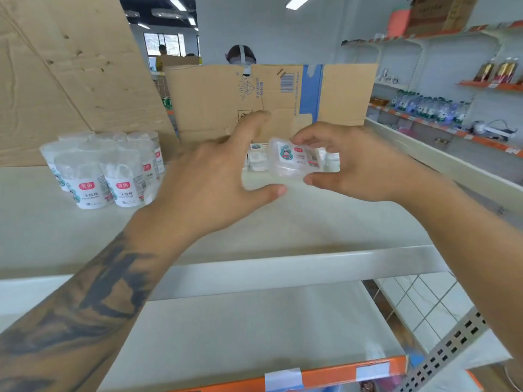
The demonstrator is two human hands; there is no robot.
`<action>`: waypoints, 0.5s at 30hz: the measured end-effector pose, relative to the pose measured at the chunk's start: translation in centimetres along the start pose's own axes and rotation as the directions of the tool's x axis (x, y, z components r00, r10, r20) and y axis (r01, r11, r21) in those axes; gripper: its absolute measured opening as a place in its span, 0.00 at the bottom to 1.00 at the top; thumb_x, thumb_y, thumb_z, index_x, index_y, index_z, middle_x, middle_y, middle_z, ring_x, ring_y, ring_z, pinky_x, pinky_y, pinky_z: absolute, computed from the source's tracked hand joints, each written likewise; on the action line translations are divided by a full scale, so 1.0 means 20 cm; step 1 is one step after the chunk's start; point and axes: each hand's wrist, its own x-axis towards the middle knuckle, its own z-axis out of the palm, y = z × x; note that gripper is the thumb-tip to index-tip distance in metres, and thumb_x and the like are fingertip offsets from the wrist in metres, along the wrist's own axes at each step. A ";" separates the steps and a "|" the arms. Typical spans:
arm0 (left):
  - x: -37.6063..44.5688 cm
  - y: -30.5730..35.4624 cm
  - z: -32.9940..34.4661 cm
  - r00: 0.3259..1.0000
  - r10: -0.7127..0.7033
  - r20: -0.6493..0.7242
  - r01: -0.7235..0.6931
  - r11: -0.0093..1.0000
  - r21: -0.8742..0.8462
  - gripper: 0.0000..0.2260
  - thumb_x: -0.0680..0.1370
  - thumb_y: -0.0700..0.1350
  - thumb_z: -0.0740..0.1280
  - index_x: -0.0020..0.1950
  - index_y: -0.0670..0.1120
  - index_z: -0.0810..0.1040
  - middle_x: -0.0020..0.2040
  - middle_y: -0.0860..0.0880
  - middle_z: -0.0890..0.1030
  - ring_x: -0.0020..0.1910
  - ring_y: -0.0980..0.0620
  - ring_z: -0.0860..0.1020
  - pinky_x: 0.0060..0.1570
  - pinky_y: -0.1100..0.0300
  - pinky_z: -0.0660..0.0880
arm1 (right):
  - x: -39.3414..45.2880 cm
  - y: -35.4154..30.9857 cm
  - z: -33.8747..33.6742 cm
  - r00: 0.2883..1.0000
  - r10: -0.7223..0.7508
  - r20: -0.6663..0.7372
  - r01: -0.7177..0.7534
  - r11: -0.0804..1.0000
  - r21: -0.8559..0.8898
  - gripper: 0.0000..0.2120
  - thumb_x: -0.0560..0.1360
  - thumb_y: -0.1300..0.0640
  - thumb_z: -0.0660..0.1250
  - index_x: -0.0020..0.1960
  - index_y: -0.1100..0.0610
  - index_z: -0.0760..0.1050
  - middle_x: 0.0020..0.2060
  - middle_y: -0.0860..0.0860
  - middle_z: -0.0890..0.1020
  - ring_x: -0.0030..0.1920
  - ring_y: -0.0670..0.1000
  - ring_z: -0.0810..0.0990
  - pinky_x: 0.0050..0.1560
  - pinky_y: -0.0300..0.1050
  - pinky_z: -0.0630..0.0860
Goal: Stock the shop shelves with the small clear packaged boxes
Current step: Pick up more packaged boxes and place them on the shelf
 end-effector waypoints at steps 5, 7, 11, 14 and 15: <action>-0.11 -0.17 -0.05 0.995 -0.098 -0.022 0.100 0.959 0.264 0.35 0.70 0.77 0.55 0.73 0.61 0.69 0.67 0.53 0.79 0.65 0.44 0.77 0.69 0.41 0.68 | 0.04 0.22 0.08 0.984 0.150 0.096 -0.126 0.968 -0.217 0.25 0.75 0.56 0.74 0.71 0.47 0.73 0.67 0.50 0.78 0.66 0.55 0.74 0.66 0.48 0.70; -0.14 -0.23 -0.06 0.989 -0.148 0.030 0.135 0.958 0.254 0.36 0.69 0.78 0.54 0.71 0.63 0.71 0.70 0.56 0.77 0.67 0.45 0.75 0.70 0.43 0.67 | 0.05 0.28 0.11 0.978 0.172 0.119 -0.142 0.964 -0.224 0.24 0.75 0.56 0.73 0.70 0.46 0.73 0.67 0.50 0.77 0.67 0.56 0.74 0.68 0.53 0.70; -0.19 -0.27 -0.03 0.980 -0.183 0.073 0.170 0.972 0.161 0.33 0.69 0.76 0.57 0.69 0.63 0.73 0.71 0.57 0.75 0.68 0.47 0.74 0.67 0.46 0.70 | 0.06 0.33 0.15 0.975 0.189 0.120 -0.158 0.961 -0.228 0.23 0.77 0.55 0.72 0.70 0.45 0.72 0.68 0.50 0.77 0.67 0.55 0.74 0.68 0.53 0.69; -0.21 -0.31 0.01 0.968 -0.223 0.114 0.217 0.974 0.061 0.32 0.68 0.77 0.58 0.66 0.63 0.75 0.69 0.59 0.73 0.68 0.51 0.73 0.65 0.49 0.72 | 0.06 0.38 0.17 0.970 0.214 0.112 -0.185 0.957 -0.225 0.19 0.79 0.55 0.69 0.70 0.45 0.73 0.66 0.49 0.78 0.66 0.54 0.75 0.64 0.45 0.69; -0.21 -0.32 0.02 0.968 -0.224 0.115 0.222 0.975 0.027 0.31 0.68 0.77 0.59 0.64 0.63 0.76 0.68 0.60 0.73 0.68 0.52 0.72 0.64 0.50 0.72 | 0.05 0.39 0.18 0.969 0.221 0.112 -0.193 0.957 -0.216 0.18 0.80 0.55 0.68 0.70 0.46 0.73 0.66 0.48 0.78 0.66 0.53 0.75 0.62 0.42 0.68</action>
